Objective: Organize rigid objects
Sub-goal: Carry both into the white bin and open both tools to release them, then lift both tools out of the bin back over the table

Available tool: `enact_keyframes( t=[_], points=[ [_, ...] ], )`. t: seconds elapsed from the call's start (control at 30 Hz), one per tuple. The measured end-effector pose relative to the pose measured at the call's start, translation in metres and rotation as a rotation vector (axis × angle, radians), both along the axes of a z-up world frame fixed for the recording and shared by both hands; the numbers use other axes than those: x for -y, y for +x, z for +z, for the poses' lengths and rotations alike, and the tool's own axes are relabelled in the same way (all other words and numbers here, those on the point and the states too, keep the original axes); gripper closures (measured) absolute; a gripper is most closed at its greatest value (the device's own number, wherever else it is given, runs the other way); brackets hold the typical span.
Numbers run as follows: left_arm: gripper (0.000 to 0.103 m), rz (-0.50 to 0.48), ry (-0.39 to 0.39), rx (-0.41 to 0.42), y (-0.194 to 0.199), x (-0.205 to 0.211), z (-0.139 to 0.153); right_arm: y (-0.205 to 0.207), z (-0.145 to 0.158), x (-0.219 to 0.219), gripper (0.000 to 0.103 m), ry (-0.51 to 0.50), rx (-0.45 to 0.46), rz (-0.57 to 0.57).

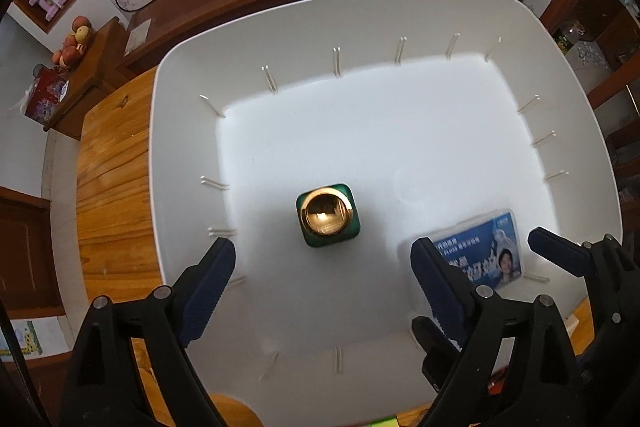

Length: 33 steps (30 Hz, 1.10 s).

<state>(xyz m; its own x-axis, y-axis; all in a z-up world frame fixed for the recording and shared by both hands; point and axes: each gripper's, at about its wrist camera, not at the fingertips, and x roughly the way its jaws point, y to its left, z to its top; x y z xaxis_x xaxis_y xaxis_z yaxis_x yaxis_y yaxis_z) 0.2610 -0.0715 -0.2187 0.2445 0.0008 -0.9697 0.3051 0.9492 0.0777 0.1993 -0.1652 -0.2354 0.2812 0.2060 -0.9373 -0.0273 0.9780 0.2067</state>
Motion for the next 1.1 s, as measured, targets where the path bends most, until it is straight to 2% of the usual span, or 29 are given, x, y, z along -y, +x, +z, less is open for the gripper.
enact_keyframes(
  t=[0.07, 0.2, 0.33, 0.7, 1.1],
  points=[
    [0.002, -0.005, -0.002, 0.015, -0.004, 0.002, 0.005, 0.004, 0.009, -0.004, 0.0, -0.004, 0.005, 0.005],
    [0.002, -0.007, 0.003, 0.05, -0.012, -0.001, 0.016, 0.003, 0.024, -0.006, 0.0, -0.013, 0.025, 0.017],
    [0.002, 0.01, -0.013, 0.058, -0.003, -0.016, 0.018, 0.001, 0.031, -0.01, 0.0, -0.03, 0.039, 0.026],
    [0.002, 0.031, -0.048, 0.095, -0.026, -0.024, 0.046, -0.013, 0.055, -0.001, 0.0, -0.026, 0.096, 0.016],
    [0.002, 0.066, -0.124, 0.149, -0.054, -0.047, 0.078, -0.037, 0.08, 0.021, 0.0, 0.063, 0.206, 0.024]
  ],
)
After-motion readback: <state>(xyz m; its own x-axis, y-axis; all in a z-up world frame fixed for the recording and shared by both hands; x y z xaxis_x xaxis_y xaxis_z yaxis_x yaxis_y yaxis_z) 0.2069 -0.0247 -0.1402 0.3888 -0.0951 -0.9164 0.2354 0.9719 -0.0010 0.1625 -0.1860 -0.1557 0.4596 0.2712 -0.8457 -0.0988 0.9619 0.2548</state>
